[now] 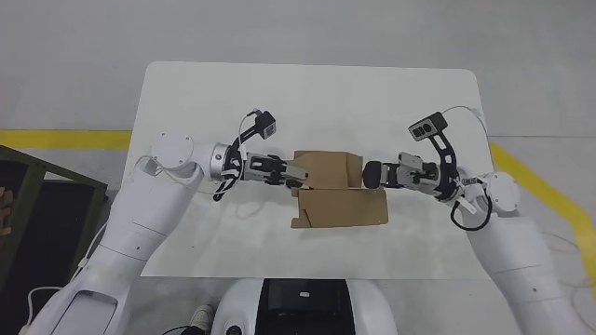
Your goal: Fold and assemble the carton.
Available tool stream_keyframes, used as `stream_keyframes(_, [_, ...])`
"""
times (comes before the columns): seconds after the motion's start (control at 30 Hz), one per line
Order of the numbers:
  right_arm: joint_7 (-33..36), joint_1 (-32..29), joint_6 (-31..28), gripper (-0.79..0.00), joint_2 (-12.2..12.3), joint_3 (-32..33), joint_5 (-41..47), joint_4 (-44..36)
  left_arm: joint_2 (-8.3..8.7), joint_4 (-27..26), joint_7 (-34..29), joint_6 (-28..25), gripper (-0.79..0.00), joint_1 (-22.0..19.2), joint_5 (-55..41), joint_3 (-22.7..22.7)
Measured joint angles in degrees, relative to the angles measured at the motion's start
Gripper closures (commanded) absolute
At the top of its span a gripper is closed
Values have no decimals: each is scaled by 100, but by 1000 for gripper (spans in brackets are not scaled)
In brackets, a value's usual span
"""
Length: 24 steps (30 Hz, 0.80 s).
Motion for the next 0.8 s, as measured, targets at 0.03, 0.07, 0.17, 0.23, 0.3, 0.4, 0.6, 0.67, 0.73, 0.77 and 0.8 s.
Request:
stream_keyframes(0.03, [18, 3, 10, -785, -8, -26, 33, 11, 0, -2, 2, 0, 0, -2, -10, 4])
stream_keyframes(0.07, [36, 4, 14, -785, -15, -48, 60, 20, 0, -5, 2, 2, 0, -5, -21, 8])
stream_keyframes(0.17, [88, 9, 28, -785, -34, -112, 101, 45, -1, -17, -6, 12, 0, -15, -66, 25])
stream_keyframes(0.23, [103, 10, 36, -785, -48, -154, 123, 70, -4, -28, -9, 16, 0, -21, -104, 39])
stream_keyframes(0.3, [116, 11, 43, -785, -65, -209, 151, 88, -7, -37, -11, 20, 0, -29, -139, 57])
stream_keyframes(0.4, [138, 21, 37, -785, -95, -297, 207, 117, -13, -45, -3, 23, 0, -42, -169, 86])
stream_keyframes(0.6, [160, 66, 10, -785, -160, -421, 454, 214, -19, -40, -18, 22, 0, -71, -206, 134])
stream_keyframes(0.67, [177, 86, 8, -785, -182, -447, 578, 252, -20, -35, -28, 24, 0, -75, -219, 146])
stream_keyframes(0.73, [199, 123, 10, -785, -206, -474, 685, 304, -20, -29, -41, 18, 0, -78, -225, 160])
stream_keyframes(0.77, [207, 141, 7, -785, -215, -483, 714, 329, -20, -27, -46, 14, 0, -79, -227, 165])
stream_keyframes(0.8, [218, 166, 1, -785, -225, -493, 736, 364, -20, -23, -51, 9, 0, -81, -230, 170])
